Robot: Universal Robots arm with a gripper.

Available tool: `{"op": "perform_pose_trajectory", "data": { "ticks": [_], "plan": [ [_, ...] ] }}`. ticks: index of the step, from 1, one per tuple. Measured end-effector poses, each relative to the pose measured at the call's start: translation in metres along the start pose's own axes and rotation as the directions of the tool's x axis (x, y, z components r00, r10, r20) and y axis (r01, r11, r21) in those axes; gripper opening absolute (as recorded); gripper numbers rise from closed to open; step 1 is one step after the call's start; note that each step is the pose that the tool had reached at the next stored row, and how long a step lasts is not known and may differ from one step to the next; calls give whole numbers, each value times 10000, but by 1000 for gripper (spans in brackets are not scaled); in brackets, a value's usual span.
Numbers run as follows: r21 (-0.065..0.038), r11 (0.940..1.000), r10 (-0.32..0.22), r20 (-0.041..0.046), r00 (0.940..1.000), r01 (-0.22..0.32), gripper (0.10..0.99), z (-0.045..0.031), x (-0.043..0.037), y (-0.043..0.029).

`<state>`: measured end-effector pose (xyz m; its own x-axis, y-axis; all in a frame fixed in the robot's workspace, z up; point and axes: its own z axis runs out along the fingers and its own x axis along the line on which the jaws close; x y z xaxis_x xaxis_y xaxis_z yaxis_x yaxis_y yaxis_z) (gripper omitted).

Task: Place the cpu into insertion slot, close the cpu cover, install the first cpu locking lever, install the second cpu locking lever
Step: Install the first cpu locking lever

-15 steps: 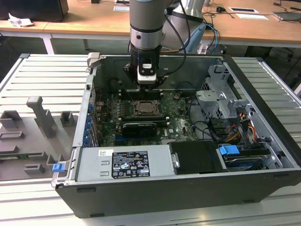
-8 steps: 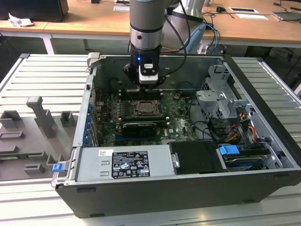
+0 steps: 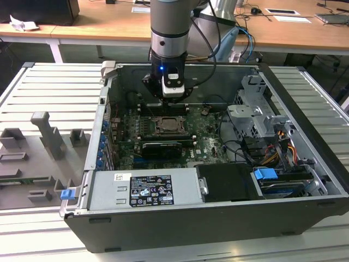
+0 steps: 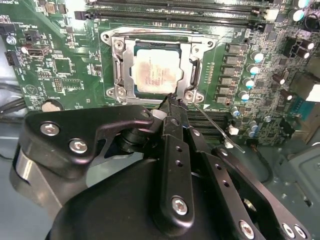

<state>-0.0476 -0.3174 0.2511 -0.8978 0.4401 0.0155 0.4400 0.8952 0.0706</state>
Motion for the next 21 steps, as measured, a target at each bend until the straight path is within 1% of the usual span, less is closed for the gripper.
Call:
{"op": "perform_pose_trajectory", "data": {
  "ticks": [4, 10, 15, 18, 21],
  "plan": [
    [6, 9995, -326, -23, 9995, 326, 106, 1, 2, 4],
    [11, 9978, -659, -46, 9978, 659, 106, 1, 4, 8],
    [13, 9957, -924, -65, 9957, 924, 106, 1, 6, 12],
    [15, 9933, -1157, -82, 9933, 1157, 106, 1, 7, 16],
    [17, 9921, -1254, -89, 9921, 1254, 106, 2, 10, 21]
  ]
}}
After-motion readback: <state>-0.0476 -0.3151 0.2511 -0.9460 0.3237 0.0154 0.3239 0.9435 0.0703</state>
